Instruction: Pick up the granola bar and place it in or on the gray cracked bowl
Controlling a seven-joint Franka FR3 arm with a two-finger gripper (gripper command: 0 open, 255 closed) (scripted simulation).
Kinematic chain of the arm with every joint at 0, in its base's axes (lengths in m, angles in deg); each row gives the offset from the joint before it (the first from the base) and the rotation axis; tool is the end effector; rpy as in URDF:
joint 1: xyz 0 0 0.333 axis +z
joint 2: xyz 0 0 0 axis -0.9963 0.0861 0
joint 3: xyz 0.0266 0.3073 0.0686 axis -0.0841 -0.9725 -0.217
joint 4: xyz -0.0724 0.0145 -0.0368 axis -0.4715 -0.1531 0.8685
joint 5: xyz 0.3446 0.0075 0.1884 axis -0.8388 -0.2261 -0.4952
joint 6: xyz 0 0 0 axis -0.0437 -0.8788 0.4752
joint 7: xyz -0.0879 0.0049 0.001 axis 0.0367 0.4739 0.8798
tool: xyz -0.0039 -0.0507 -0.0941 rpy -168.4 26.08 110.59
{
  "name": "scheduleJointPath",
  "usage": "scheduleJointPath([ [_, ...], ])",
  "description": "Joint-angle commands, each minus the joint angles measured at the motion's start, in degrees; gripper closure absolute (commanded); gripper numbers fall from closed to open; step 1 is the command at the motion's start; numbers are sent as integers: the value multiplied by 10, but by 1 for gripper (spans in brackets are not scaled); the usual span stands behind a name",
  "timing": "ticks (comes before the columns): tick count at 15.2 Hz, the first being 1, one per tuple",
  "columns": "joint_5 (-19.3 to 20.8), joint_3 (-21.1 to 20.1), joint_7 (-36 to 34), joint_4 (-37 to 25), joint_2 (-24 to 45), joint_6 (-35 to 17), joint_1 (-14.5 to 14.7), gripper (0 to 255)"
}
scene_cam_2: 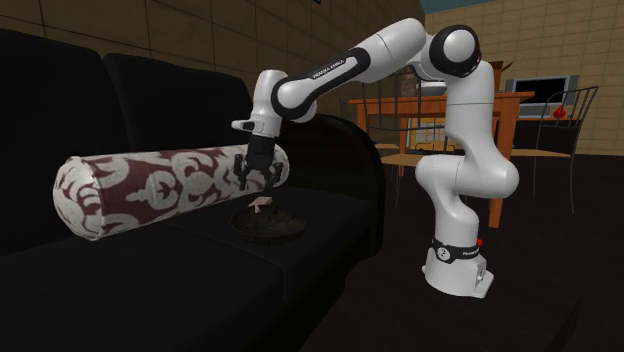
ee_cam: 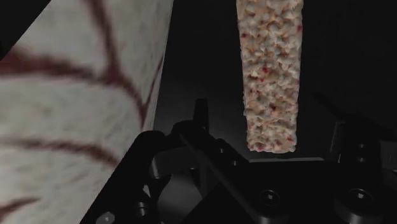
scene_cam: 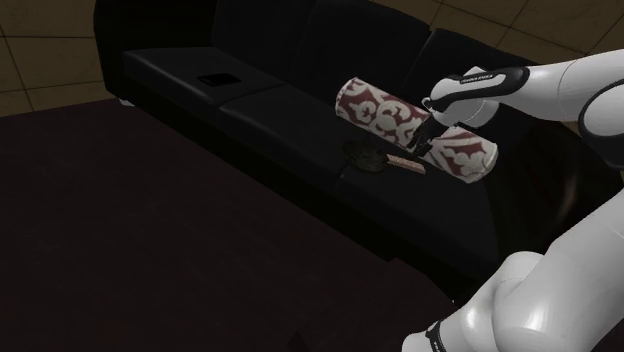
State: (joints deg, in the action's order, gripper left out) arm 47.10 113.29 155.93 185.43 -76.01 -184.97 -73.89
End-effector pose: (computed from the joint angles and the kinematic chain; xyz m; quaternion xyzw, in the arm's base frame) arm 0.4429 -0.3549 0.4387 0.9259 0.3639 0.0844 0.0566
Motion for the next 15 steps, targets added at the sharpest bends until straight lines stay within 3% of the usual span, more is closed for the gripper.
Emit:
scheduleJointPath([
  [1, -1, -1, -1, 6, 49, 5, 1, 255],
  [7, 38, -6, -35, 34, 12, -2, 12, 255],
  [8, -10, 1, 8, 9, 56, -1, -1, 255],
  [15, 19, -2, -13, -14, 26, 31, 3, 255],
])
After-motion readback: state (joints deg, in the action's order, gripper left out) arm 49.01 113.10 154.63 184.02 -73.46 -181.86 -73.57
